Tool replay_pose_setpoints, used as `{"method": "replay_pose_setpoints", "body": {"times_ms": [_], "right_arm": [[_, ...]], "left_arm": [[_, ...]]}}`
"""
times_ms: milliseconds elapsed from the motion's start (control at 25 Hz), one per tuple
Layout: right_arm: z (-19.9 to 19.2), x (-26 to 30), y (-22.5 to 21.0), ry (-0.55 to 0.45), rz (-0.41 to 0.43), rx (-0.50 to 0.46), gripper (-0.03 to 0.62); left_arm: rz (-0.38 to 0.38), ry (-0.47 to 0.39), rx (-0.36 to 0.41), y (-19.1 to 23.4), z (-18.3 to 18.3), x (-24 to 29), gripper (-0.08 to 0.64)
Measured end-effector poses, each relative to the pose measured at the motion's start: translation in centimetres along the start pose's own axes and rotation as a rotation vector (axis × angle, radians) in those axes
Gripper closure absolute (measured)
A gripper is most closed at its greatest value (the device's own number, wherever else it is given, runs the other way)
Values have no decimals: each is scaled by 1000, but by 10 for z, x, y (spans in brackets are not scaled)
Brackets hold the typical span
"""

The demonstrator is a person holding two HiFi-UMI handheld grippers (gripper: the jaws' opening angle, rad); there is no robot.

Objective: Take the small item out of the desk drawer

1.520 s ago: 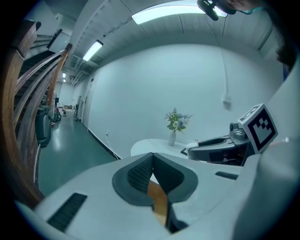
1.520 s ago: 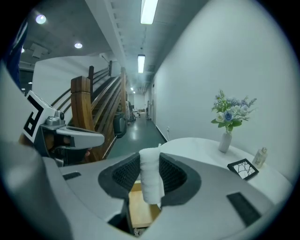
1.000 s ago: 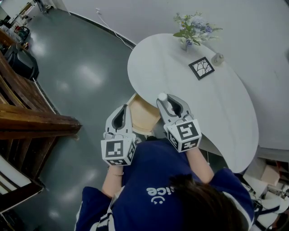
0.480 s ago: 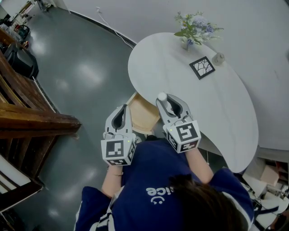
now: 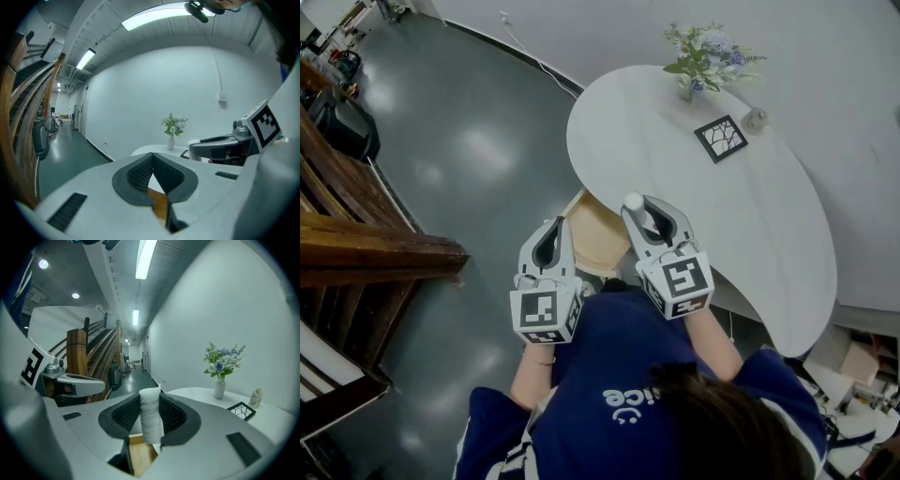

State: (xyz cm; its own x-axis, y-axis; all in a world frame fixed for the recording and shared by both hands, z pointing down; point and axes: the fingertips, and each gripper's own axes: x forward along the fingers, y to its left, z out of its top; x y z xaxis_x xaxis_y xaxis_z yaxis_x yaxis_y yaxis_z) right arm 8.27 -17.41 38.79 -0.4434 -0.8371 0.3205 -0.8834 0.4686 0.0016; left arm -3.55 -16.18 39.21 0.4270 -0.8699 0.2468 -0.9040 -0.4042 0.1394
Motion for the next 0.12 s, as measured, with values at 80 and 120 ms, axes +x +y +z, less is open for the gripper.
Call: {"method": "replay_pose_setpoints", "body": {"times_ms": [80, 120], "right_arm": [[0, 0, 1, 3, -4, 1, 459], [0, 0, 1, 5, -7, 1, 459]], "left_arm": [[2, -1, 2, 1, 0, -1, 557], [3, -1, 3, 2, 0, -1, 557]]}}
